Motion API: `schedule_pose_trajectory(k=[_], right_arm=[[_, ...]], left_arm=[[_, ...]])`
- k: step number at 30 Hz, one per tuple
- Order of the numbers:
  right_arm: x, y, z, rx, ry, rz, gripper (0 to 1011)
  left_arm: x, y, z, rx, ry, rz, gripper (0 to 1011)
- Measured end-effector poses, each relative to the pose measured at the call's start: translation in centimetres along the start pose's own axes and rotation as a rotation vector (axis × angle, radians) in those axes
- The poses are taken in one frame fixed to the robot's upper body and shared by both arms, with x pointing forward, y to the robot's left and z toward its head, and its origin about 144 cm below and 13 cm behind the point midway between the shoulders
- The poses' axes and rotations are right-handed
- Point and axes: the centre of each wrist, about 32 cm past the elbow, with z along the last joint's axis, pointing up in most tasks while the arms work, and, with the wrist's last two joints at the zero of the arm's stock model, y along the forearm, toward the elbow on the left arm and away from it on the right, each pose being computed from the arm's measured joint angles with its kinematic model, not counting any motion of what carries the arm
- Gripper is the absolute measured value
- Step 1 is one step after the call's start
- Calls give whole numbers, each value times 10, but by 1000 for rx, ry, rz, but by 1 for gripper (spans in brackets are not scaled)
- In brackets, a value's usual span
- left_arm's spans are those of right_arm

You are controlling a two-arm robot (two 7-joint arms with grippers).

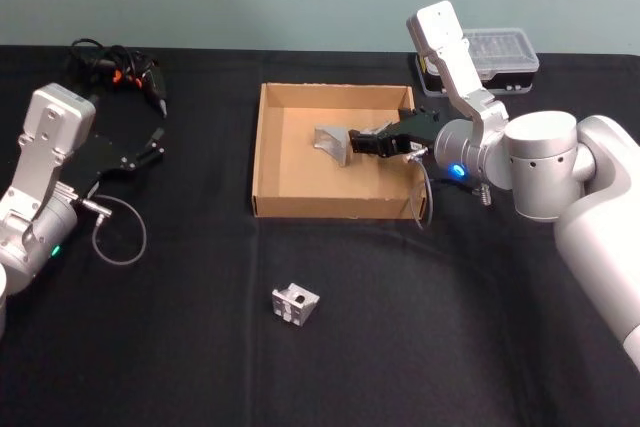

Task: Use one hand to pick up the angle iron from the table and place it into the box.

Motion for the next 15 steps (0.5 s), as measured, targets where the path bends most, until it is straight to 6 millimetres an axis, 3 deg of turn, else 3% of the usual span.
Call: schedule_pose_trajectory(k=[7,15], right_arm=[[-1,-11,-1,92,2,7,1002],[-3,-44,1,232,38,87,1002]], left_arm=[[0,0,0,0,0,0,1011],[0,0,0,0,0,0,1011]])
